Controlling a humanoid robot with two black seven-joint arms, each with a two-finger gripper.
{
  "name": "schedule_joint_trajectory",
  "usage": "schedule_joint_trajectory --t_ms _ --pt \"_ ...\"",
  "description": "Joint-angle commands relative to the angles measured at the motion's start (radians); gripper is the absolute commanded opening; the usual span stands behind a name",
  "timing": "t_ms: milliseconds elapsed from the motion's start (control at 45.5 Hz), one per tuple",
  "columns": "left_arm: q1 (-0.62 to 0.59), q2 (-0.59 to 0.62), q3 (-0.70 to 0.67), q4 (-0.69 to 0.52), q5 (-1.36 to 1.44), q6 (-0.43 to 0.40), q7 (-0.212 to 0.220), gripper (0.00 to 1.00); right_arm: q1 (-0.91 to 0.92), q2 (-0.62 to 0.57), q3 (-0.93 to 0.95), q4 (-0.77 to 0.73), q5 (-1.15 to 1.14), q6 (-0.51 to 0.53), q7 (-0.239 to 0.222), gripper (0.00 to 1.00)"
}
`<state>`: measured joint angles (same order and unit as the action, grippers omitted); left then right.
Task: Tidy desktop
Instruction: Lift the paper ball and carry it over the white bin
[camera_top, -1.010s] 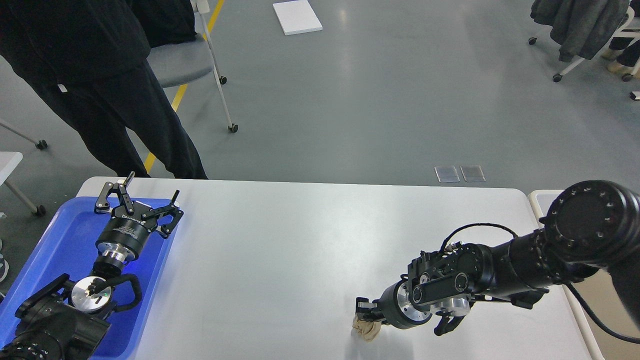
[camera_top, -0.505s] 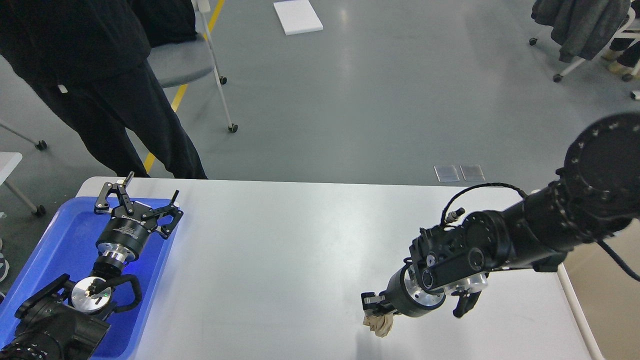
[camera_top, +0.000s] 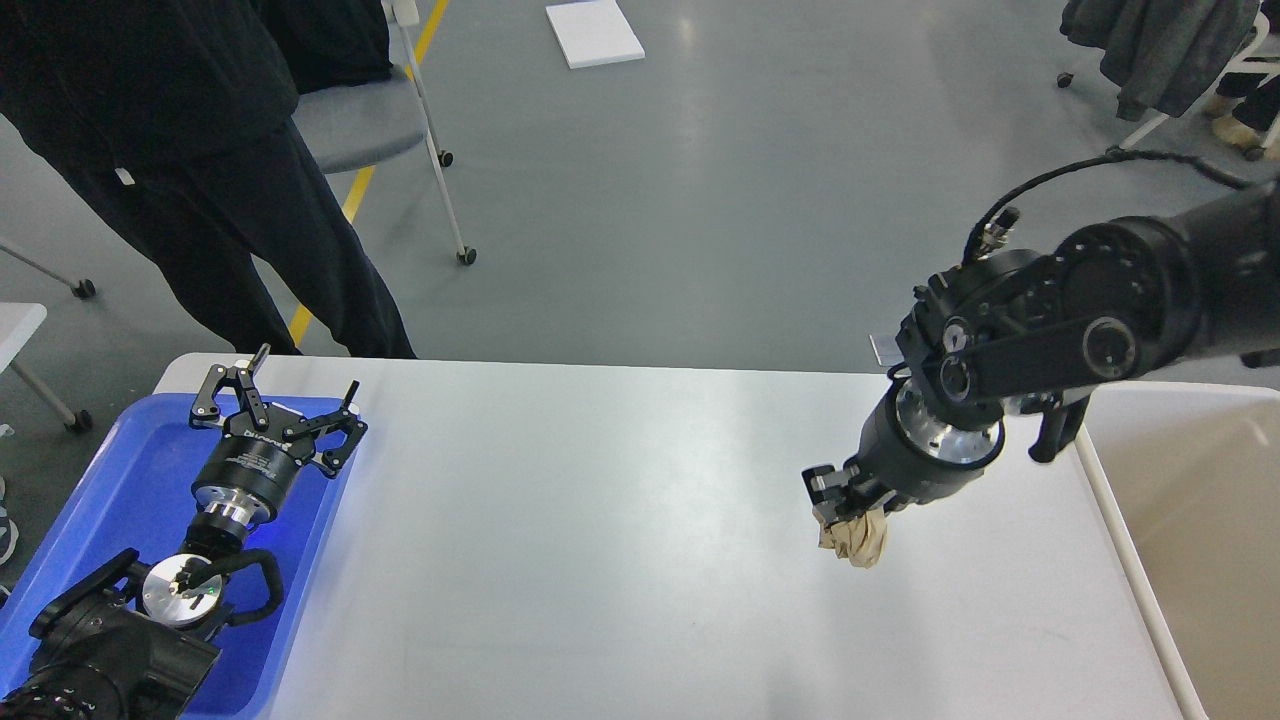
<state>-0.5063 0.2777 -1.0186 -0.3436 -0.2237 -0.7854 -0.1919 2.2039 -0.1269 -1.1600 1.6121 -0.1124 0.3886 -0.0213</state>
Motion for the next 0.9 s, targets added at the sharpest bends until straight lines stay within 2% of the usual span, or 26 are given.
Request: schedule_joint_trajectory --t_ms 0,285,527,703,878 --pt "0.0 0.0 0.0 0.0 0.0 0.0 -0.001 1.0 0.201 -0.063 -0.069 0.019 -0.03 0.167 0.0 0.0" --pt "0.0 0.0 0.0 0.0 0.0 0.0 -0.001 1.0 0.27 -0.154 -0.13 0.009 -0.113 0.164 -0.006 0.0" --pt "0.0 0.0 0.0 0.0 0.0 0.0 -0.001 1.0 0.244 -0.327 -0.225 -0.08 -0.151 0.075 -0.008 0.0" --pt "0.0 0.0 0.0 0.0 0.0 0.0 -0.001 1.0 0.14 -0.51 -0.233 -0.208 -0.151 -0.029 -0.008 0.0" --pt "0.0 0.0 0.0 0.0 0.0 0.0 -0.001 1.0 -0.045 -0.694 -0.135 -0.323 -0.144 -0.243 -0.008 0.0"
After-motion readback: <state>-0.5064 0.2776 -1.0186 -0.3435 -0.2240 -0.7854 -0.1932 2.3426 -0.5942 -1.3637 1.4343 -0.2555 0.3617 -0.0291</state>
